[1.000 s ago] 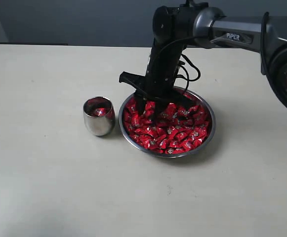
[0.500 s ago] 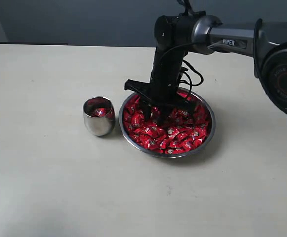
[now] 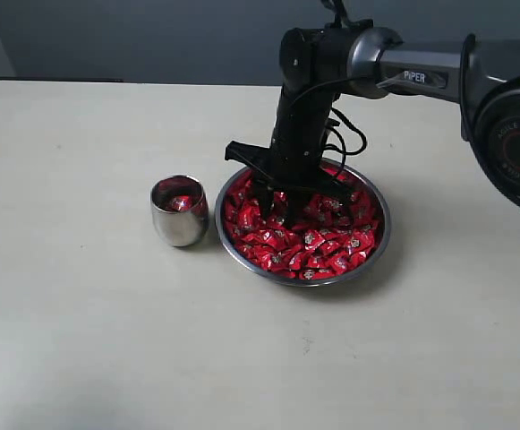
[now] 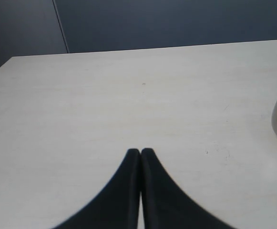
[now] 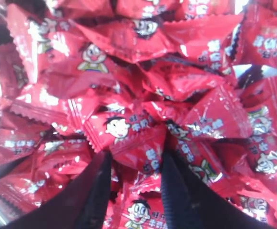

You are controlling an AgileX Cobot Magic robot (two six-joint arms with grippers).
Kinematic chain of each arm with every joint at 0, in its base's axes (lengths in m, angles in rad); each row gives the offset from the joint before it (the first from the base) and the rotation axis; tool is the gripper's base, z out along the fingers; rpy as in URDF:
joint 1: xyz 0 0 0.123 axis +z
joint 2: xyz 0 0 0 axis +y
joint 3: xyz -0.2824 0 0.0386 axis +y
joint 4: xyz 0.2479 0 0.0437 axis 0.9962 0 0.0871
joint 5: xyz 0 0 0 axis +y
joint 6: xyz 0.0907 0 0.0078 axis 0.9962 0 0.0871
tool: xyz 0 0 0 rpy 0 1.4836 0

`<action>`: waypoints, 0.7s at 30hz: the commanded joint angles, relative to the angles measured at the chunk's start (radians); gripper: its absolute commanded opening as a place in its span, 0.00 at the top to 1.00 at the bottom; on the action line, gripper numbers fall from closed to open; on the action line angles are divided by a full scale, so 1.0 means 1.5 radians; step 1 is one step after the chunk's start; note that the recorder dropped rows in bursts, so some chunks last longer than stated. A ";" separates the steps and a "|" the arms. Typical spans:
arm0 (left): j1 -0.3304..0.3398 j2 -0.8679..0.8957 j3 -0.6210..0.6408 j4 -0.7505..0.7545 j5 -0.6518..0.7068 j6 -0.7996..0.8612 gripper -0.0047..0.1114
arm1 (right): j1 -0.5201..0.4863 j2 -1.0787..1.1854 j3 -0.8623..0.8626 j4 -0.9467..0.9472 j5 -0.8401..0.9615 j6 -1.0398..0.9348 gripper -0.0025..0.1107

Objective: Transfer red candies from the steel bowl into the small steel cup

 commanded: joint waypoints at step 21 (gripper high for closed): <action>0.001 -0.003 0.001 0.001 -0.006 -0.001 0.96 | -0.003 0.000 -0.002 -0.030 0.050 -0.001 0.67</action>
